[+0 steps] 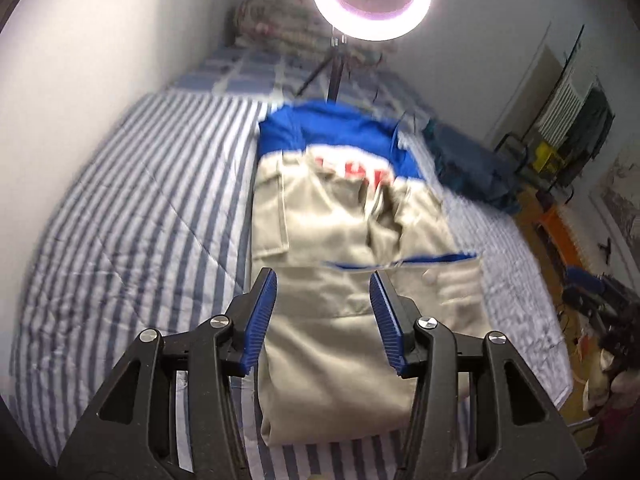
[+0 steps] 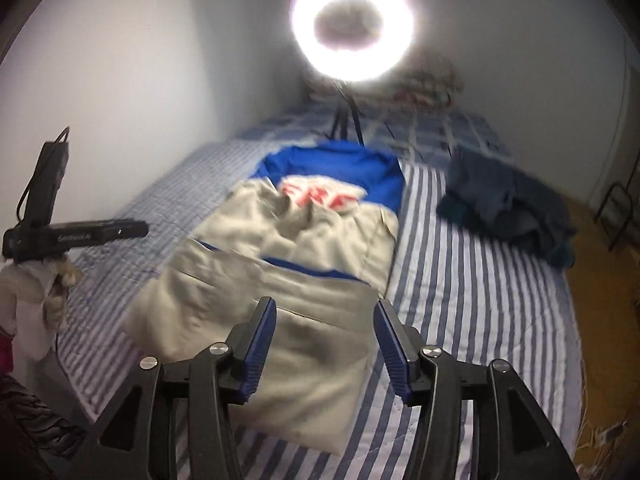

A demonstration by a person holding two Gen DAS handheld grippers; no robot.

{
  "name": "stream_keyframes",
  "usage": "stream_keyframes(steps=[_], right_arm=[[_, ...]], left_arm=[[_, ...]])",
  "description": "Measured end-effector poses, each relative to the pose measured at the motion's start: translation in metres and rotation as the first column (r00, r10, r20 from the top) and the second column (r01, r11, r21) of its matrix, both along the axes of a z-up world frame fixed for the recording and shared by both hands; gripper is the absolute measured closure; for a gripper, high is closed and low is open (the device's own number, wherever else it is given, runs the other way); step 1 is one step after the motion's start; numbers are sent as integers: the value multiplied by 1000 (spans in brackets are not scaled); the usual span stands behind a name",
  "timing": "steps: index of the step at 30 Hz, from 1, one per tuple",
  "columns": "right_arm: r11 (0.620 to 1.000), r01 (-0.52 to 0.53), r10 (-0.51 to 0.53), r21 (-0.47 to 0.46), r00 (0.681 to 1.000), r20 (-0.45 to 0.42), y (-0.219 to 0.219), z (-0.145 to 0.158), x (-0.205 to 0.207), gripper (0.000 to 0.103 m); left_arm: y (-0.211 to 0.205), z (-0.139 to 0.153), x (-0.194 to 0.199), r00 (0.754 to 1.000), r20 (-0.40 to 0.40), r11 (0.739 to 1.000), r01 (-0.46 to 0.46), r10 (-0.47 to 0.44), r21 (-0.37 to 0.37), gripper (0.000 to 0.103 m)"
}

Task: Fold large clothes
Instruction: 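Open both grippers and lift them away from the folded jacket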

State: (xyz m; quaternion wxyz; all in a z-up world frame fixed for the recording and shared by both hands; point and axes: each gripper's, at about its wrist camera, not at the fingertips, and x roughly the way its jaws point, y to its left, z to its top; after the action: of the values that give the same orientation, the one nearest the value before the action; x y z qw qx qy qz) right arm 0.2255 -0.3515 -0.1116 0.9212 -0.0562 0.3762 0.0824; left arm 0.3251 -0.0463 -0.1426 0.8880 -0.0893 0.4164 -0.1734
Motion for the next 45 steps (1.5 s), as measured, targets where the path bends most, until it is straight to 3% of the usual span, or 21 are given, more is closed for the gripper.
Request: stream_keyframes(steps=[3,7,12,15,20,26,34,39,45], right_arm=[[996,37,-38,-85,999,-3,11,13,-9,39],[987,123,-126,-98,992,-21,12,19,-21,39],[974,181,-188,-137,981,-43,23,25,-29,35],[965,214,-217,-150,976,-6,32,37,-40,24],[965,225,-220,-133,974,54,46,67,-55,24],[966,223,-203,-128,967,153,56,108,-66,15],[976,165,-132,-138,966,224,49,141,-48,15],[976,149,-106,-156,961,254,30,147,-20,15],[988,118,-88,-100,960,266,3,152,20,16]], left_arm=[[9,19,-7,1000,16,999,-4,5,-54,53],[18,35,-21,1000,26,996,-1,3,-87,53],[17,55,-42,998,69,997,11,-5,-79,53],[14,67,-56,995,96,997,20,-12,-79,53],[5,92,-83,985,175,999,1,4,-34,53],[-3,116,-102,970,242,1000,-2,2,0,44],[-19,138,-90,955,295,992,-8,-31,130,43],[-21,152,-77,938,346,986,-31,-28,164,43],[-24,157,-43,930,365,980,-30,-44,195,43]])
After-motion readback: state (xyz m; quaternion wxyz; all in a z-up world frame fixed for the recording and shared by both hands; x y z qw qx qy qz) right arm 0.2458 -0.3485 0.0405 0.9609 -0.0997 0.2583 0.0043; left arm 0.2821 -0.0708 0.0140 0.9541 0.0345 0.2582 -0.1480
